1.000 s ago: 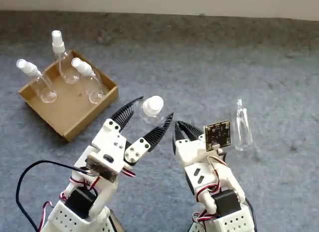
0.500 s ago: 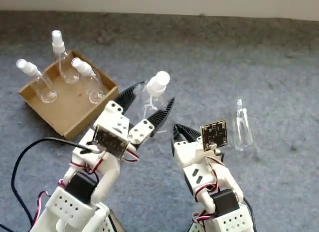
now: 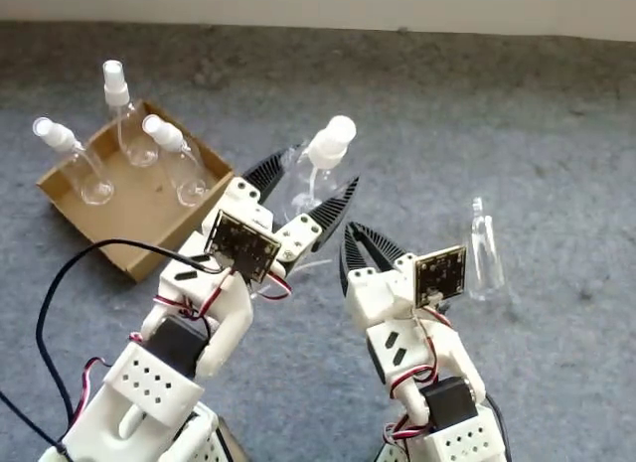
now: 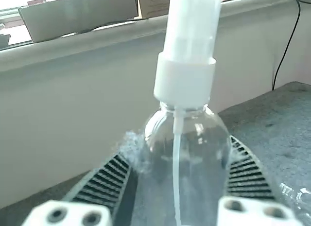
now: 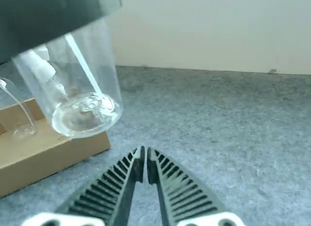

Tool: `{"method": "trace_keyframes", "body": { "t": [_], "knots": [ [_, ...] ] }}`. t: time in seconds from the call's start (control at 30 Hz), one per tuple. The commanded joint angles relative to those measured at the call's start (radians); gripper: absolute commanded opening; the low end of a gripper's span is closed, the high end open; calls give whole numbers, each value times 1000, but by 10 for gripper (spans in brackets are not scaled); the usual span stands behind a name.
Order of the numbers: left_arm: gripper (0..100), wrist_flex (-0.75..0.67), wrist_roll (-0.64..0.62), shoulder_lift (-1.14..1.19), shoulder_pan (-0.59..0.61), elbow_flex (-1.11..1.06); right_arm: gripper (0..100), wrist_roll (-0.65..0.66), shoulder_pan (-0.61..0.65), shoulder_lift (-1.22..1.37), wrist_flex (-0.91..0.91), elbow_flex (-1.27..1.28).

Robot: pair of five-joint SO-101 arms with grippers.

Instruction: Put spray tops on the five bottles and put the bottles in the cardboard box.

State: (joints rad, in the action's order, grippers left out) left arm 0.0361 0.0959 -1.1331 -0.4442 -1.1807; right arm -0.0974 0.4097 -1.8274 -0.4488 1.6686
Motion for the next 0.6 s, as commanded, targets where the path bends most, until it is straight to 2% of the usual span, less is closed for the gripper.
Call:
{"method": "trace_keyframes", "body": {
  "t": [0.0,0.23,0.5,0.57],
  "knots": [
    [140,-112,5,56,12,71,9,6,31,-12,31,151],
    [140,-180,3,136,15,70,9,6,183,-12,31,151],
    [140,-180,0,147,10,68,9,6,188,-12,36,154],
    [140,-178,-57,147,8,68,9,6,189,-12,36,154]
  ]
}}
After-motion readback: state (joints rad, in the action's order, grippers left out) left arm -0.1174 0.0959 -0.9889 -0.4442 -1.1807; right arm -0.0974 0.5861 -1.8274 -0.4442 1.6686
